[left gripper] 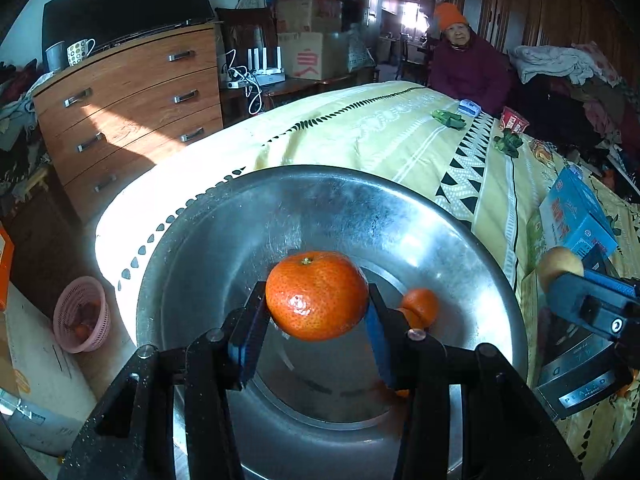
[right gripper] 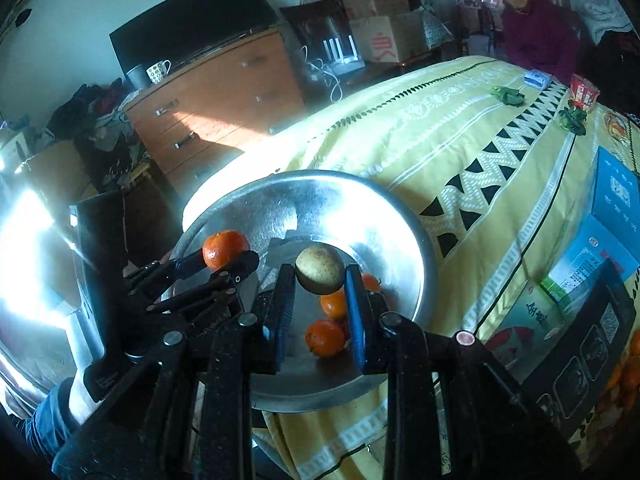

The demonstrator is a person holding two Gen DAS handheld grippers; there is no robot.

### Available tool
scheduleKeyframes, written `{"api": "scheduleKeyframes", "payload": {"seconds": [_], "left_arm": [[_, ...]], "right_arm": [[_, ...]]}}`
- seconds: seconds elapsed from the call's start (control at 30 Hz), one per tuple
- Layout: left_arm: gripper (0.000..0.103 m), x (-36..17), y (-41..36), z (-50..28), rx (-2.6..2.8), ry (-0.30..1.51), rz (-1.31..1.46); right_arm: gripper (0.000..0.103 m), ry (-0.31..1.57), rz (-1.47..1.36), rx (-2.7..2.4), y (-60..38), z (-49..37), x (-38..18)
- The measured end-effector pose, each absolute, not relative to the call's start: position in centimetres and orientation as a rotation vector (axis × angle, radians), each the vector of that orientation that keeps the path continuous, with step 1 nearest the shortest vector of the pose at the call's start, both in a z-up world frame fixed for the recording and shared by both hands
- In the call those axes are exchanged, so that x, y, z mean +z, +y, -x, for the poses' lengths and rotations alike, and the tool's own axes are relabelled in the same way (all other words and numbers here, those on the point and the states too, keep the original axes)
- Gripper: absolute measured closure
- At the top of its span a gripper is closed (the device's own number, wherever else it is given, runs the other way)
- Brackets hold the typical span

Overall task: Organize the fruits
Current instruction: 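Release the mandarin and the kiwi into the steel basin, then move both open tools back toward the fruit heap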

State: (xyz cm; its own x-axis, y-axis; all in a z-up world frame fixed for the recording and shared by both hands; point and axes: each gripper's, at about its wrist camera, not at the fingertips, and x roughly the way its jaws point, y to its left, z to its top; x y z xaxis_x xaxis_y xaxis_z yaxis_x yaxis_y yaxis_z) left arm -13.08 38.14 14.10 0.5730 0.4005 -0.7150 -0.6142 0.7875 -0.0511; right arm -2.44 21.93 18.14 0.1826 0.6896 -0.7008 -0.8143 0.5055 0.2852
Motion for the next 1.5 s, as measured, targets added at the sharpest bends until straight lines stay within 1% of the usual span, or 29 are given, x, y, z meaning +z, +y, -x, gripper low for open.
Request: {"api": "scheduleKeyframes", "payload": {"seconds": [0.13,0.33,0.9,0.93,0.97,1.03,1.1,1.2,1.33,1.43,1.5], "left_arm": [[0.056,13.8,38.1,12.6,0.553,0.772,0.353],[0.056,12.8,39.3,12.0,0.425,0.8,0.521],[0.055,12.0,40.4,11.4,0.455,0.84,0.545],[0.055,12.0,40.5,11.4,0.458,0.842,0.547],[0.052,11.9,40.5,11.4,0.462,0.845,0.55],[0.043,12.2,40.6,11.5,0.47,0.834,0.553],[0.042,12.7,40.5,11.6,0.478,0.821,0.546],[0.042,13.4,40.3,11.4,0.486,0.816,0.53],[0.042,15.1,39.1,11.8,0.5,0.776,0.486],[0.042,17.9,36.6,12.9,0.507,0.676,0.405],[0.042,20.0,33.9,12.9,0.497,0.615,0.326]], "right_arm": [[0.077,0.919,0.18,1.065,22.6,2.7,17.2],[0.078,0.943,0.197,1.05,23.3,2.6,16.6],[0.076,0.966,0.225,1.042,24.5,2.5,15.6],[0.076,0.968,0.225,1.04,24.5,2.5,15.6],[0.076,0.972,0.226,1.04,24.5,2.5,15.5],[0.076,0.976,0.229,1.034,24.5,2.5,15.6],[0.071,0.965,0.218,1.029,24.0,2.6,16.2],[0.068,0.929,0.182,1.038,22.8,3.0,17.9],[0.065,0.823,0.175,1.059,19.7,5.2,21.1],[0.054,0.705,0.212,1.046,16.0,7.8,22.8],[0.039,0.638,0.242,1.003,13.2,9.2,23.1]]}}
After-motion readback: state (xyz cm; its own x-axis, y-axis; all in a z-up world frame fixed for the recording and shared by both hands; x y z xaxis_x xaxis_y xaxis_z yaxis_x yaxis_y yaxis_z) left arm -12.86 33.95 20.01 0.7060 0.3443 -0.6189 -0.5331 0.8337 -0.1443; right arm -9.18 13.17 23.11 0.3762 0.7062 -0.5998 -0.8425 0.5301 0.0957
